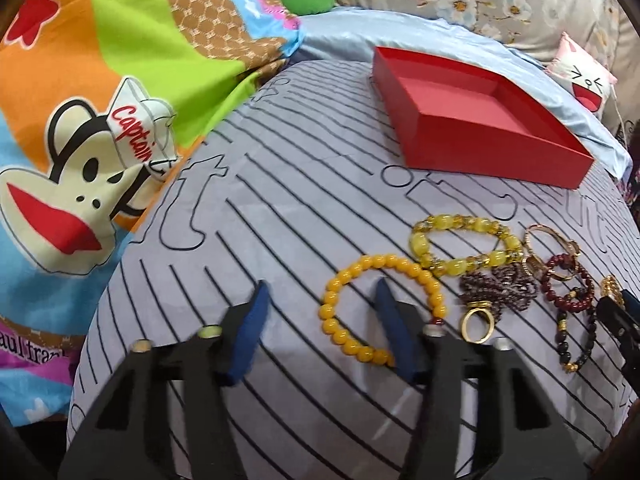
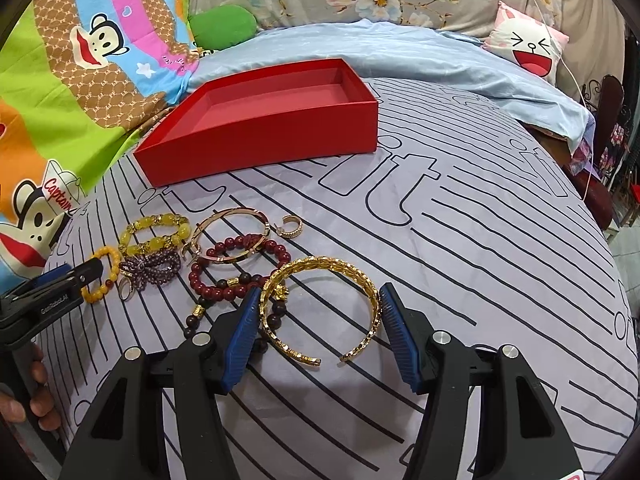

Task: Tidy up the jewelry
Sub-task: 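Grasp the yellow bead bracelet with the left tool while the right tool grasps the twisted gold cuff, then carry the yellow bracelet and gold cuff over the red tray with both tools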

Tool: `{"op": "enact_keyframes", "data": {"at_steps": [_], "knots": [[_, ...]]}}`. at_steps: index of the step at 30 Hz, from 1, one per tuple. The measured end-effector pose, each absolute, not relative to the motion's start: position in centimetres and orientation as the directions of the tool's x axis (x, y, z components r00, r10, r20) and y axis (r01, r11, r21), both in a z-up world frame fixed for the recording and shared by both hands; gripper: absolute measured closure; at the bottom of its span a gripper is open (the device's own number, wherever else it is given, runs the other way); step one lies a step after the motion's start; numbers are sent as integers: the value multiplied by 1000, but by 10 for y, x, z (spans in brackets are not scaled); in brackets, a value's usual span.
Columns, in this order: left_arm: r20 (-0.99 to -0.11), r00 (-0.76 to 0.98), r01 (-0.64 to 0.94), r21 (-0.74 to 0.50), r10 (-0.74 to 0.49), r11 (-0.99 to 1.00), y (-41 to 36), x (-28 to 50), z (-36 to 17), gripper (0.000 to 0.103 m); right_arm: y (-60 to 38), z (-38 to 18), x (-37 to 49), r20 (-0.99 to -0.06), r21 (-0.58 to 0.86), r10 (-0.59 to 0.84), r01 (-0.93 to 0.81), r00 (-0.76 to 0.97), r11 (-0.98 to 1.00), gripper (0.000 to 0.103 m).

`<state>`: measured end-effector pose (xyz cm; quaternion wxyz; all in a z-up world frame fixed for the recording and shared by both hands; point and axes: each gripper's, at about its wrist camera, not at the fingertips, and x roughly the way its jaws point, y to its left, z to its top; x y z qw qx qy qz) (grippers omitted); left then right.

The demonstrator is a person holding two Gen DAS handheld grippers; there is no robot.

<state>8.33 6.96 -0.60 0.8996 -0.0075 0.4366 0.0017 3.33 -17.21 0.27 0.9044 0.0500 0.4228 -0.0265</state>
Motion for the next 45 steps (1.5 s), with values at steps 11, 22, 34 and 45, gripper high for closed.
{"op": "enact_keyframes", "data": {"at_steps": [11,22,34,45], "knots": [[-773,631,27,-65,-67,998,68,80,12,96,-168,11,31,-761,70,5,76,649,995,45],[-689,710,143,-59,-144,988,35,92,79,96,-179,44,49,-737,102,56,29,673,994,45],[-599,775,234,-26,-203,972,-13,180,138,96,-222,100,162,-703,237,192,-29,685,971,45],[-663,703,254,-103,-257,962,-38,303,113,96,-217,83,296,-762,215,199,-48,617,975,45]]}}
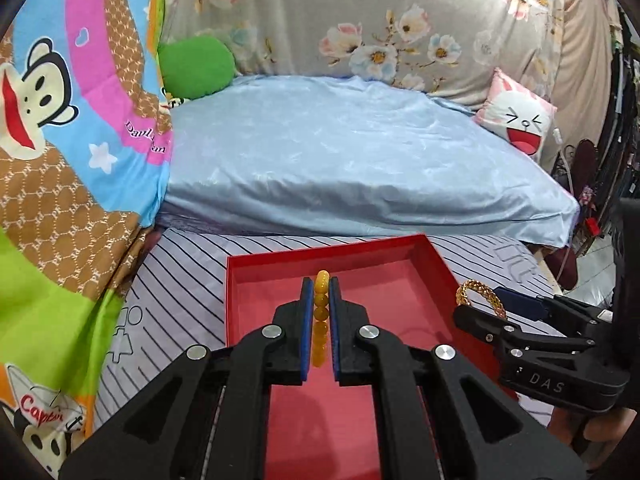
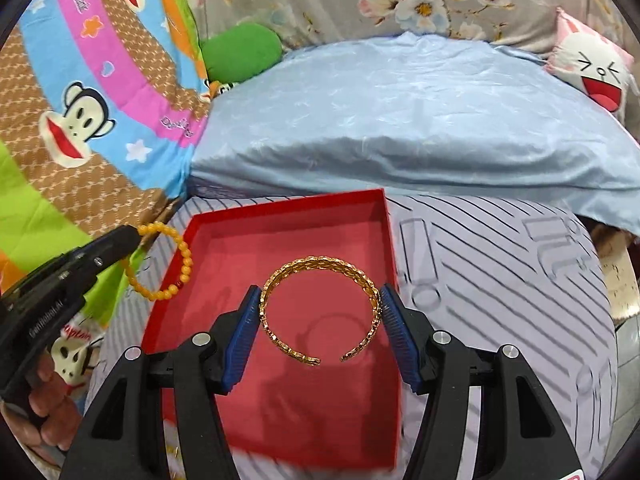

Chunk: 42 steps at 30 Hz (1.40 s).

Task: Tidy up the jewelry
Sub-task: 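Carry the yellow bracelet and gold cuff over the red tray with both tools, then open both tools to drop the bracelets into the red tray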

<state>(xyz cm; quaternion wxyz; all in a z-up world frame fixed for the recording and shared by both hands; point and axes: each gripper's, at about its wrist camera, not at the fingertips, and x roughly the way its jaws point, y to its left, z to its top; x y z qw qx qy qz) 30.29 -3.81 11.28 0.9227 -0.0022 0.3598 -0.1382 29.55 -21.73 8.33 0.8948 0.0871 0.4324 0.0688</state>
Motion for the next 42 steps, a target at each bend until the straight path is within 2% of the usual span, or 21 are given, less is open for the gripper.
{"op": "enact_keyframes", "data": {"at_steps": [8,16,18,20,23,32,42], "knots": [[-744,634,237,-72,-210,969,-49,361,71,96,-202,52,352,-824,157,167,-65,542,985,45],[-775,609,226,-37,-171,973,-56,380,51,94,-201,36,373,-856,113,132,-68,499,991,45],[-778,607,218,-30,-159,976,-54,383,47,91,-200,35,375,-857,118,136,-69,496,991,45],[-777,613,208,-17,-144,978,-52,384,46,74,-201,34,374,-858,117,136,-70,496,991,44],[-767,629,192,-1,-124,981,-50,383,48,62,-200,36,371,-853,102,125,-73,507,992,44],[-733,673,189,41,-99,981,-47,358,67,60,-199,62,346,-818,128,150,-79,556,989,43],[-681,726,183,57,-96,982,-44,280,100,57,-201,109,261,-743,171,189,-91,642,981,42]]}}
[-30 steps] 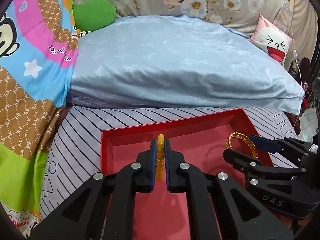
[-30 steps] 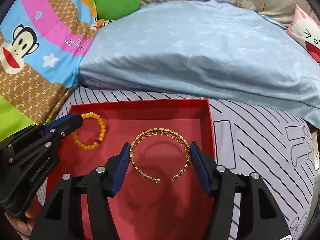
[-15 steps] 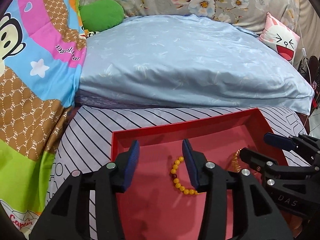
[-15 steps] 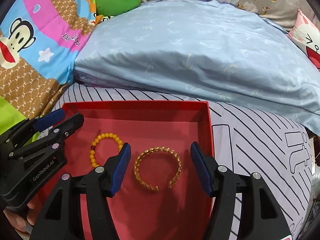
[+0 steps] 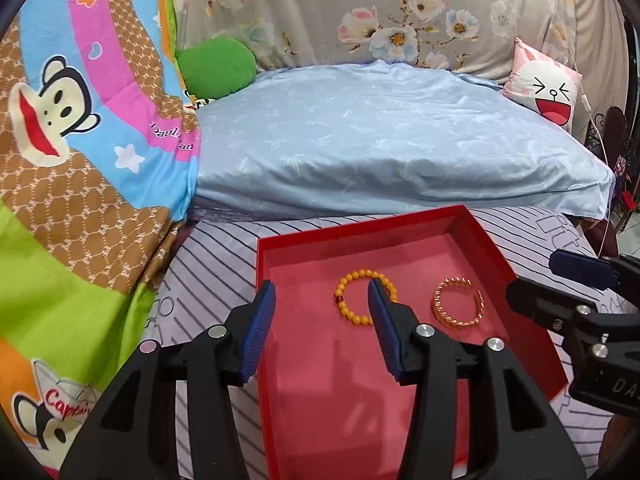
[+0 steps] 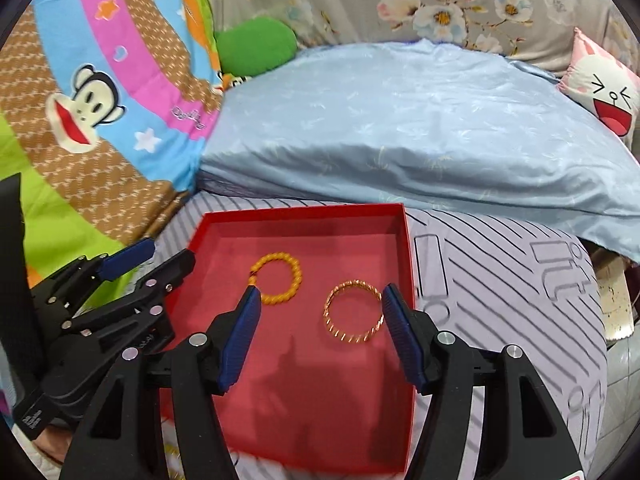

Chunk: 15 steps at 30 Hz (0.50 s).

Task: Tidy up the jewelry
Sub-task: 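Open both tools to drop the bracelets into the red tray, then move both tools back toward the remaining bracelets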

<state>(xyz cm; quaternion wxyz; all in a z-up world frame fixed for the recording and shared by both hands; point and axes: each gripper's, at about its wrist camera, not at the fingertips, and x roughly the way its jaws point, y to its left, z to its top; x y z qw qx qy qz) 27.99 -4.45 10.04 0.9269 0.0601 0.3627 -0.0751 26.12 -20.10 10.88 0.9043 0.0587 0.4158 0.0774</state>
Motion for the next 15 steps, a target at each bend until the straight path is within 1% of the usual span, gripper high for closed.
{"op": "enact_keyframes", "data": {"at_steps": [5,8,11,15], "knots": [[-670,734,180,29,-115,983,-37,237,109,57,-194,119,203,-714,127,160,-99,681,987,41],[-665,739,171,30,-108,985,-33,212,111,55,-190,121,170,-698,106,147,-101,701,989,38],[-665,736,170,6,-123,985,-28,188,110,51,-182,117,139,-697,89,140,-109,703,990,36],[-670,732,165,-4,-125,986,-23,158,106,51,-175,103,99,-703,54,110,-102,703,993,36]]}}
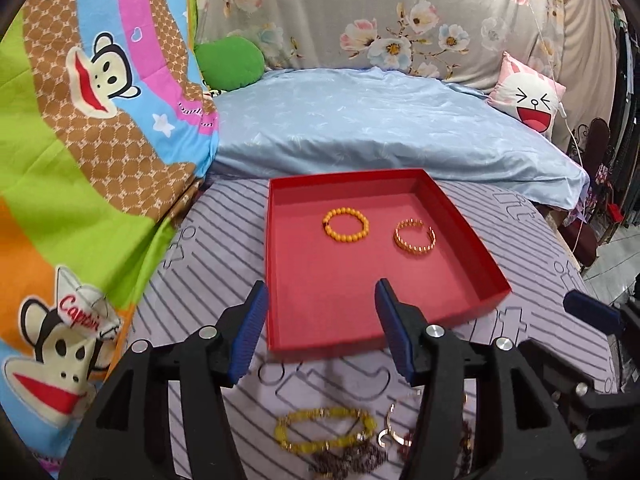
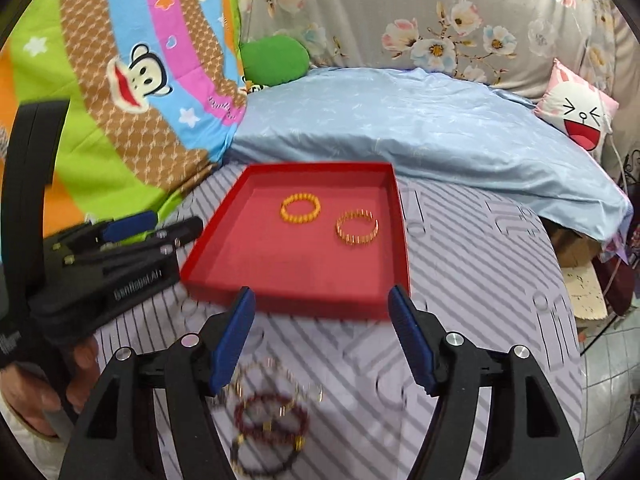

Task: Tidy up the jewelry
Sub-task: 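Move both tools back toward the remaining bracelets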

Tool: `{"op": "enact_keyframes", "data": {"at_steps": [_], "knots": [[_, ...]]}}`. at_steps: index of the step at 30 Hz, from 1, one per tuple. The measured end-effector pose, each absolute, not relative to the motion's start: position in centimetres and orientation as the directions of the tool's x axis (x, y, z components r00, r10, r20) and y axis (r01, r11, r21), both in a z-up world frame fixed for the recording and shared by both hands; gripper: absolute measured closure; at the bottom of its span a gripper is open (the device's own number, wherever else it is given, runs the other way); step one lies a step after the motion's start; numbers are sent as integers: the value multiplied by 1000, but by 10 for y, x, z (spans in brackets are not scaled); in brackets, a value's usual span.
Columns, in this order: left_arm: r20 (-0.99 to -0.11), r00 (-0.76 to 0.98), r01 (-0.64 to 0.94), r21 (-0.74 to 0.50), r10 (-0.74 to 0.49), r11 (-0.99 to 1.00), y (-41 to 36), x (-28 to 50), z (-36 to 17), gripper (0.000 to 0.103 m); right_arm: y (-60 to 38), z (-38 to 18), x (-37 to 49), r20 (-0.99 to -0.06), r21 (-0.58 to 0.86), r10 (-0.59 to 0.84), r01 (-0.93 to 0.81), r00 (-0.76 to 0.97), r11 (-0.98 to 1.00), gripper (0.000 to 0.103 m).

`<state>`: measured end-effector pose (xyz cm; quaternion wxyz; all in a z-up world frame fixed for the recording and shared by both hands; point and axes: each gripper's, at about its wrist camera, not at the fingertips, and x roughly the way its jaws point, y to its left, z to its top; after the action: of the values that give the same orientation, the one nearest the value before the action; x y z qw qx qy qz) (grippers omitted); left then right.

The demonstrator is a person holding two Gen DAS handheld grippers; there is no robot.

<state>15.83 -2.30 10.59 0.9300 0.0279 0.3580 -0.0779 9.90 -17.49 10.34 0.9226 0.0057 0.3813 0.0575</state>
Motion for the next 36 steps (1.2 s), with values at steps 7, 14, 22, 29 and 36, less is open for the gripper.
{"op": "enact_keyframes", "data": {"at_steps": [7,14,22,29,36], "knots": [[-713,691,142,-22,-115,990,-10,113,71,50,-172,67,48,-744,19,62,-72,666,997,36],[-747,657,106,-48,-106,993,5,78,36,50,-172,34,18,-784,46,66,-47,617,998,36],[-758,645,70,-66,-95,995,27,56,13,50,-172,15,8,-804,72,73,-24,590,997,36],[-770,629,47,-98,-106,994,36,59,7,50,-168,21,26,-794,97,95,-29,601,995,36],[-755,650,29,-97,-92,995,39,67,14,47,-149,21,63,-788,96,118,-68,604,993,36]]}}
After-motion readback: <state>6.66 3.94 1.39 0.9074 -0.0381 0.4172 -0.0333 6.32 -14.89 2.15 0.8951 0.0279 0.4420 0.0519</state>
